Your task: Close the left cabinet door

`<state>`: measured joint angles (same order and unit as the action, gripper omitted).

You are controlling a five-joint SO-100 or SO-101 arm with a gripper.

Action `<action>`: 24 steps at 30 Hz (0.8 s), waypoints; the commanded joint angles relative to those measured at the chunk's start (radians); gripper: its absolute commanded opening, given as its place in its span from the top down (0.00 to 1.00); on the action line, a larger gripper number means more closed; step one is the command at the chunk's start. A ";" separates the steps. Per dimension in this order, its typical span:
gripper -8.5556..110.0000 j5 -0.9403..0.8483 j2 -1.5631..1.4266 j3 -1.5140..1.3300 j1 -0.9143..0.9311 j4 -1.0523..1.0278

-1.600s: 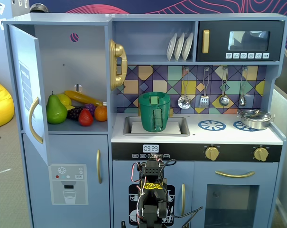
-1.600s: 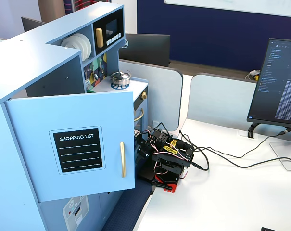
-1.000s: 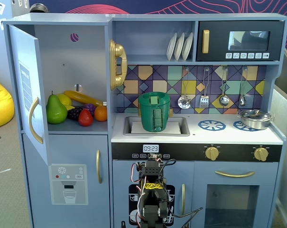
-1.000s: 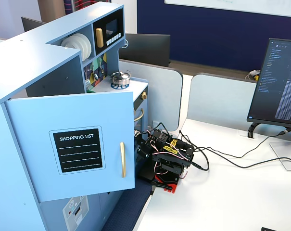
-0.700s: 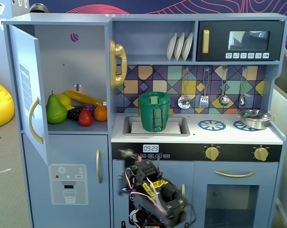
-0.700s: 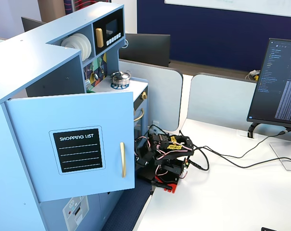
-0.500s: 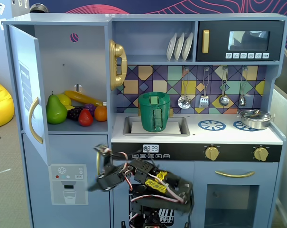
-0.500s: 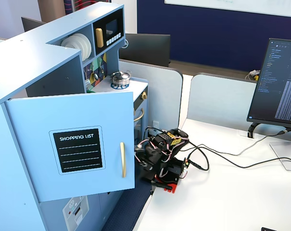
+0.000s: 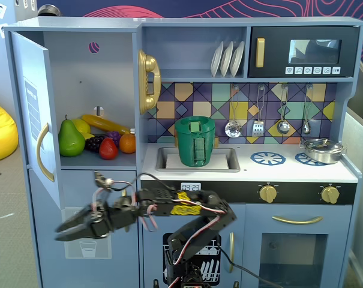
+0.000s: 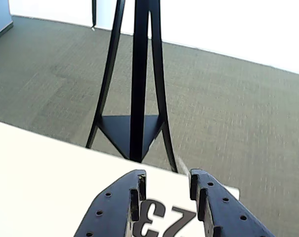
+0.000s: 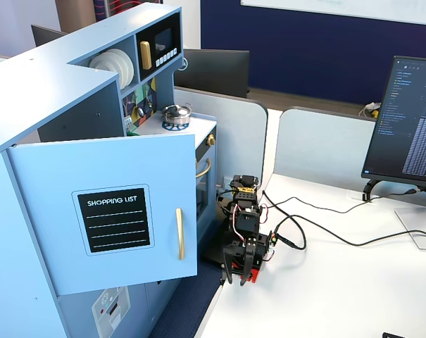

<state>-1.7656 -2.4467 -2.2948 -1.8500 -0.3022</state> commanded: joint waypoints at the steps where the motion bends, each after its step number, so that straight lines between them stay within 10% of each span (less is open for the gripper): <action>1: 0.93 -0.040 0.218 0.262 -0.031 0.069; 24: 0.93 -0.230 0.692 0.755 0.201 0.132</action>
<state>-1.9819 -1.7089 -1.5984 -1.6874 -0.1841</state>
